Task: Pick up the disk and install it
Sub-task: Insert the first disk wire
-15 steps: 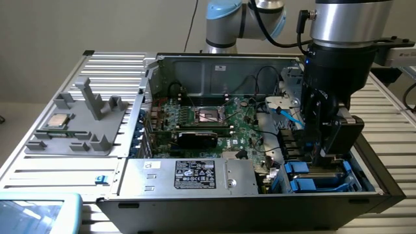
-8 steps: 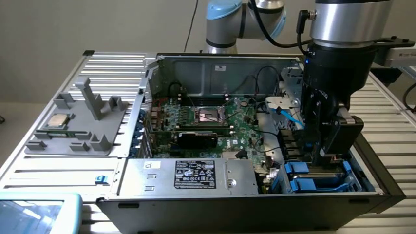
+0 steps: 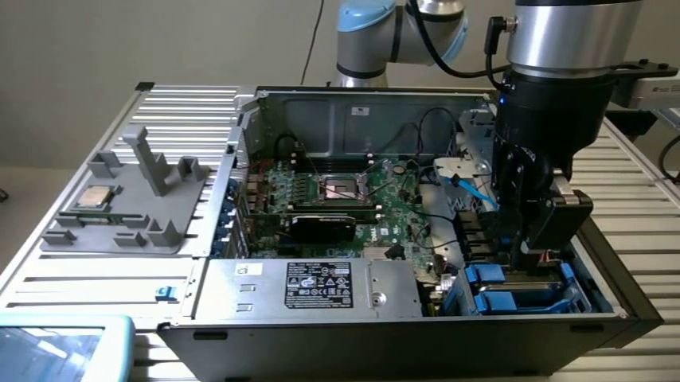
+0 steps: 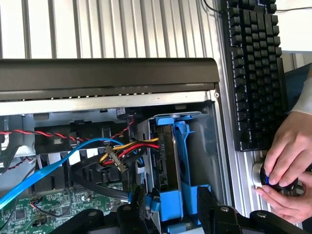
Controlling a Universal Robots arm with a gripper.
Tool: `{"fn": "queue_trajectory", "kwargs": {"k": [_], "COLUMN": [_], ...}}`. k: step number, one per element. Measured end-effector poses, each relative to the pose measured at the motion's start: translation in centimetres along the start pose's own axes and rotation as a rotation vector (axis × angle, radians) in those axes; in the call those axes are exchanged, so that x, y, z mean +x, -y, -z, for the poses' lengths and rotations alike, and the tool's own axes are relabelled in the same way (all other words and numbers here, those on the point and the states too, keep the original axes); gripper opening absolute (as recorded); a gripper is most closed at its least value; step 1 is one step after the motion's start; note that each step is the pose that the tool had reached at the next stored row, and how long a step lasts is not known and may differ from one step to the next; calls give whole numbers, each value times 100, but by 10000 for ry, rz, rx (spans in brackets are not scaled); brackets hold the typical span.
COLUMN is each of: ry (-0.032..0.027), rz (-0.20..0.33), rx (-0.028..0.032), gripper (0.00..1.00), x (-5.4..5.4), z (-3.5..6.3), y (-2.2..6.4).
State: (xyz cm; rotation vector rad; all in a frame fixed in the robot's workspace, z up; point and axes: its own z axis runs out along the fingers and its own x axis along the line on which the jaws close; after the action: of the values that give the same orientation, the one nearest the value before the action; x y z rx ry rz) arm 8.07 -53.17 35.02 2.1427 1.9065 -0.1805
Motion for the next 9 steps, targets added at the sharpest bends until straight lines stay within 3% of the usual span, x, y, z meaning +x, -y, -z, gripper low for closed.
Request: {"fn": "queue_trajectory", "kwargs": {"k": [9], "ry": [-33], "rz": [-3], "rx": [4], "gripper": [54], "x": [-12], "z": [43], "y": [-5]}}
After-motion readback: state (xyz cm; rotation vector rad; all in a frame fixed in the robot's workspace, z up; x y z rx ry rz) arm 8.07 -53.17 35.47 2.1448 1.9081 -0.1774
